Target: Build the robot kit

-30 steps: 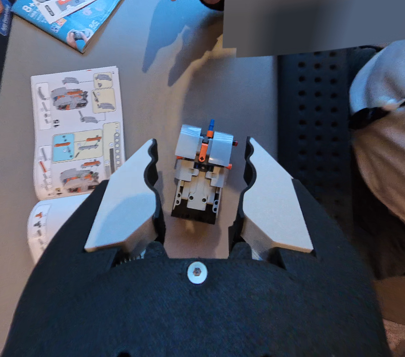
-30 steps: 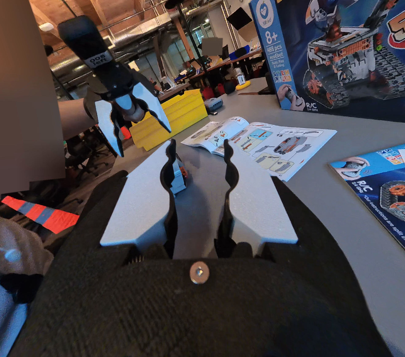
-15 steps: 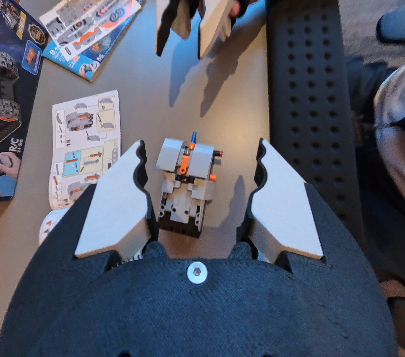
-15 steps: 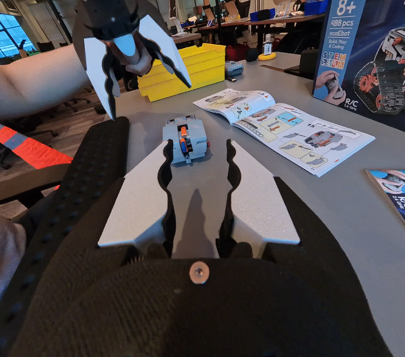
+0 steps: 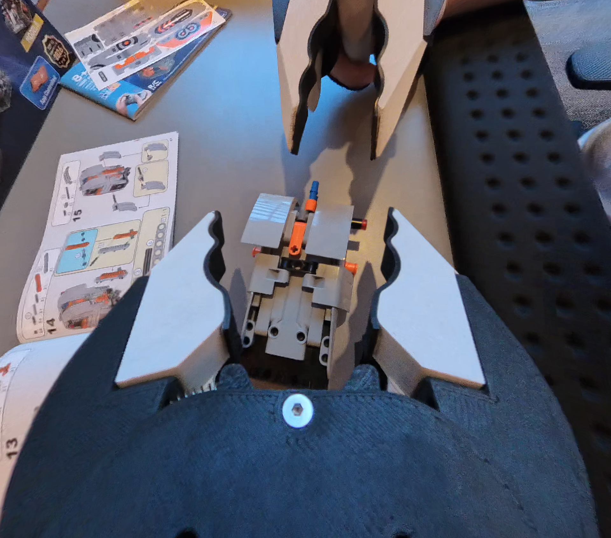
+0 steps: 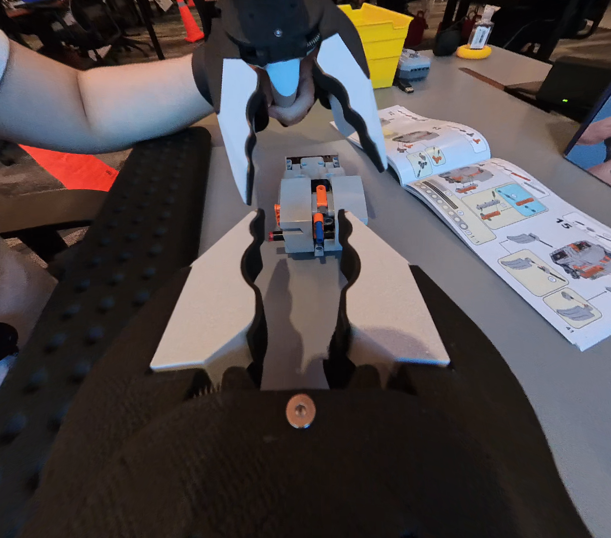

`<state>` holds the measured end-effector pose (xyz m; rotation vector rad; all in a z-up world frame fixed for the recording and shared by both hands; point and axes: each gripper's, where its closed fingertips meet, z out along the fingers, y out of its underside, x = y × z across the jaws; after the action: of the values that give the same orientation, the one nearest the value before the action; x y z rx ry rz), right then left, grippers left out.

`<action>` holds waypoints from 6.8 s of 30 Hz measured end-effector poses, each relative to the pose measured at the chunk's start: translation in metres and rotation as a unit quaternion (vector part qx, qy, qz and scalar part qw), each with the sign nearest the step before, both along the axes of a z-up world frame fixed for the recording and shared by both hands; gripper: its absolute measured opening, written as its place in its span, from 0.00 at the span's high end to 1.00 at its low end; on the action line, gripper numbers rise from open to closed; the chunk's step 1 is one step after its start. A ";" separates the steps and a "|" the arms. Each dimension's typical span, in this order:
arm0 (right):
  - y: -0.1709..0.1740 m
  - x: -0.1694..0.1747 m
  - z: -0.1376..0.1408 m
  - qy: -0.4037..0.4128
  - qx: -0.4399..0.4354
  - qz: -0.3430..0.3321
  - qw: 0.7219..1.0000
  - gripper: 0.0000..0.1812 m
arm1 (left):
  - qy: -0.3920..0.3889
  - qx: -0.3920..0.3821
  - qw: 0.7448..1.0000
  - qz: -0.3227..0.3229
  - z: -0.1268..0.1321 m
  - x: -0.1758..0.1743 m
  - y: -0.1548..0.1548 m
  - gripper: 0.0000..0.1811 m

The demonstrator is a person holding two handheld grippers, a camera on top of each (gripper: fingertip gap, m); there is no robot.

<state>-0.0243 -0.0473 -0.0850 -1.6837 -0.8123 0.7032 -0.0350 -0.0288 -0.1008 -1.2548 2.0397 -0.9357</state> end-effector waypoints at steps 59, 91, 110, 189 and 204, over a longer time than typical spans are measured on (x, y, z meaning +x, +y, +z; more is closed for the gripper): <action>0.013 -0.003 -0.028 -0.077 -0.014 0.043 0.996 0.96 | -0.080 0.238 0.966 -0.057 -0.020 -0.022 -0.004 0.72; 0.011 -0.008 -0.034 -0.129 0.019 0.045 0.991 0.98 | -0.064 0.251 0.960 -0.110 -0.026 -0.023 -0.010 0.75; 0.013 -0.007 -0.034 -0.135 0.012 0.031 0.990 0.98 | -0.100 0.283 0.949 -0.098 -0.030 -0.022 -0.010 0.72; 0.015 -0.004 -0.031 -0.147 0.041 0.013 0.988 0.99 | -0.194 0.112 0.974 -0.027 0.012 -0.024 -0.002 0.75; 0.015 -0.004 -0.031 -0.143 0.040 0.015 0.989 0.99 | -0.055 -0.004 0.998 -0.042 -0.007 -0.008 0.007 0.62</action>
<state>-0.0285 -0.0327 -0.1163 -1.7238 -1.0559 0.4465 -0.0426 -0.0218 -0.1081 -1.1046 2.0177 -1.0299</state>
